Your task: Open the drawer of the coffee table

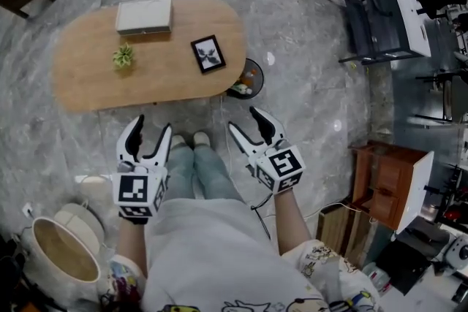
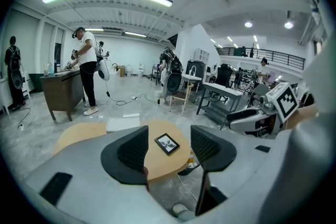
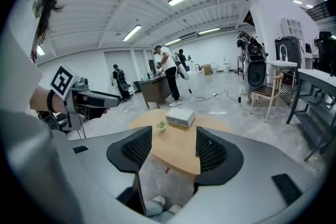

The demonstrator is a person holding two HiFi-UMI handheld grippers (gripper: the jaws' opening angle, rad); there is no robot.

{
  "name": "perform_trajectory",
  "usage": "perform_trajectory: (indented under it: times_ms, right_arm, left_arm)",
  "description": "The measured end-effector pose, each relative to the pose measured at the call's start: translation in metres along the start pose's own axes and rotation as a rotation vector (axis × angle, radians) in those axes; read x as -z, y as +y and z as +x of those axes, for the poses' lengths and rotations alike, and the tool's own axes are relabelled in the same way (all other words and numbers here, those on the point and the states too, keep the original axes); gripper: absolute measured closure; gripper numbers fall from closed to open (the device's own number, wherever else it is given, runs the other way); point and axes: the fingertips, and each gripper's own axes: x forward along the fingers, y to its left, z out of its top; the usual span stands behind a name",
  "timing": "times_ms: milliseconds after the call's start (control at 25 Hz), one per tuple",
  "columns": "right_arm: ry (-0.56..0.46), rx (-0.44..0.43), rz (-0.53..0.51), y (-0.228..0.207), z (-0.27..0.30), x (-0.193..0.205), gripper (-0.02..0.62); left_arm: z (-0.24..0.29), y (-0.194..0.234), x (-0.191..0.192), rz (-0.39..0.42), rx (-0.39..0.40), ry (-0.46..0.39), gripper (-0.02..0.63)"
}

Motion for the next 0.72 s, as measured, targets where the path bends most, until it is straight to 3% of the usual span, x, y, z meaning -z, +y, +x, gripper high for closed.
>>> perform_trajectory:
  times_ms: [400,720]
  right_arm:
    - [0.032,-0.036,0.007,-0.019,0.043,0.053,0.367]
    - [0.014,-0.042,0.057,-0.047,0.085,0.112,0.367]
  left_arm:
    - [0.041,-0.009,0.039,0.009,0.046,0.044,0.376]
    - [0.093,-0.017,0.102,-0.018,0.082,0.082,0.376]
